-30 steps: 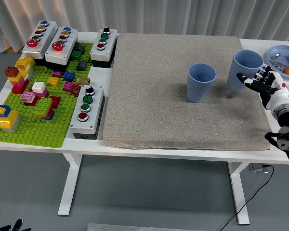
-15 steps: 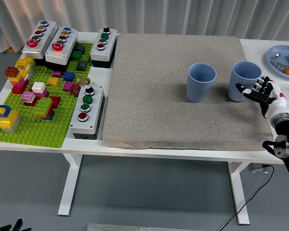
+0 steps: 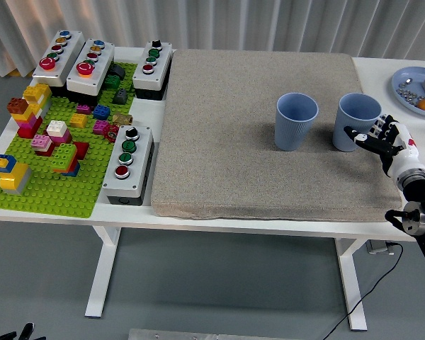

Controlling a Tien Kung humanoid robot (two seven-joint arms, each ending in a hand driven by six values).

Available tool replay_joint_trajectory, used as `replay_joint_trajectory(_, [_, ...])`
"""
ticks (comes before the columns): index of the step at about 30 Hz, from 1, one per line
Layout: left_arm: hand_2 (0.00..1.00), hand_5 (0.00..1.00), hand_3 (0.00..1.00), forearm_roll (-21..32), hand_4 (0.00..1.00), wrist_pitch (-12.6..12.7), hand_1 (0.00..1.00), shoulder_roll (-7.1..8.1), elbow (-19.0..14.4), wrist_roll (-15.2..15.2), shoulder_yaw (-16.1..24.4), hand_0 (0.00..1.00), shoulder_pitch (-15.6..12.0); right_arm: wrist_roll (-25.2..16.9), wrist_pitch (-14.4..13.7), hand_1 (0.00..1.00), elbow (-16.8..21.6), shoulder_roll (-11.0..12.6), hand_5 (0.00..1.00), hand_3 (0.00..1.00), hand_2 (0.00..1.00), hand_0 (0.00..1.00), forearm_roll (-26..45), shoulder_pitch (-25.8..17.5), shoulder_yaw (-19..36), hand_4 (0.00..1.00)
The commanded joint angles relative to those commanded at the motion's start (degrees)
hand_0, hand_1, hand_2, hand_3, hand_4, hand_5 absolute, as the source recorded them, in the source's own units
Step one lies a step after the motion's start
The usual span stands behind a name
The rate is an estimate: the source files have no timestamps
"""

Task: Pick cup pour cup place

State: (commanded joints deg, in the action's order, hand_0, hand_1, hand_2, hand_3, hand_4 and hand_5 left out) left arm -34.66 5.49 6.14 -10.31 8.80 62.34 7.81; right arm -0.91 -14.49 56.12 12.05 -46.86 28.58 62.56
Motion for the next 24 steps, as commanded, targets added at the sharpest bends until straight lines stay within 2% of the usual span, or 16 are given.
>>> replay_joint_trajectory(1, [0.733,0.98,0.65,0.0,0.486,0.0,0.707,0.01,0.0,0.0,0.0,0.691,0.0,0.1,0.3,0.669,0.0,0.0,0.135,0.563,0.523,0.868,-0.2,0.0,0.0,0.693])
replay_joint_trajectory(2, [0.734,0.981,0.65,0.0,0.486,0.0,0.707,0.02,0.0,0.0,0.0,0.691,-0.1,0.5,1.0,0.745,0.0,0.1,0.153,0.754,0.64,0.883,-0.6,-0.1,0.1,0.706])
replay_joint_trajectory(7, [0.734,0.981,0.65,0.1,0.486,0.0,0.707,0.02,0.0,0.0,-0.2,0.691,-0.1,1.3,1.8,0.745,0.1,0.1,0.153,0.754,0.64,0.883,-1.1,-0.2,0.3,0.706])
replay_joint_trajectory(8, [0.734,0.98,0.65,0.1,0.486,0.0,0.707,0.02,0.0,0.0,-0.2,0.691,-0.1,1.3,1.8,0.772,0.1,0.1,0.193,0.85,0.713,0.889,-1.2,-0.2,0.3,0.743])
replay_joint_trajectory(13, [0.734,0.98,0.65,0.2,0.486,0.0,0.707,0.01,0.0,0.0,-0.3,0.691,-0.1,1.7,2.6,0.772,-0.1,0.2,0.193,0.85,0.713,0.889,-1.3,-0.2,0.7,0.743])
replay_joint_trajectory(14, [0.733,0.982,0.65,0.2,0.487,0.0,0.707,0.0,0.0,0.0,-0.3,0.691,-0.1,1.8,2.8,0.78,-0.1,0.2,0.219,0.87,0.759,0.89,-1.4,-0.2,0.8,0.768])
replay_joint_trajectory(19, [0.733,0.982,0.65,0.6,0.487,0.0,0.707,-0.01,0.0,-0.1,-0.5,0.691,-0.1,2.3,4.3,0.78,0.0,0.2,0.219,0.87,0.759,0.89,-2.3,-0.4,1.3,0.768])
replay_joint_trajectory(20, [0.734,0.978,0.65,0.6,0.484,0.0,0.707,-0.03,0.0,-0.2,-0.5,0.691,-0.1,2.3,4.3,0.81,0.0,0.3,0.304,0.909,0.85,0.895,-2.4,-0.4,1.3,0.85])
replay_joint_trajectory(24, [0.734,0.978,0.65,0.5,0.484,-0.1,0.707,0.02,0.0,-0.1,-0.5,0.691,0.0,2.3,4.7,0.81,0.1,0.4,0.304,0.909,0.85,0.895,-2.5,-0.3,1.6,0.85])
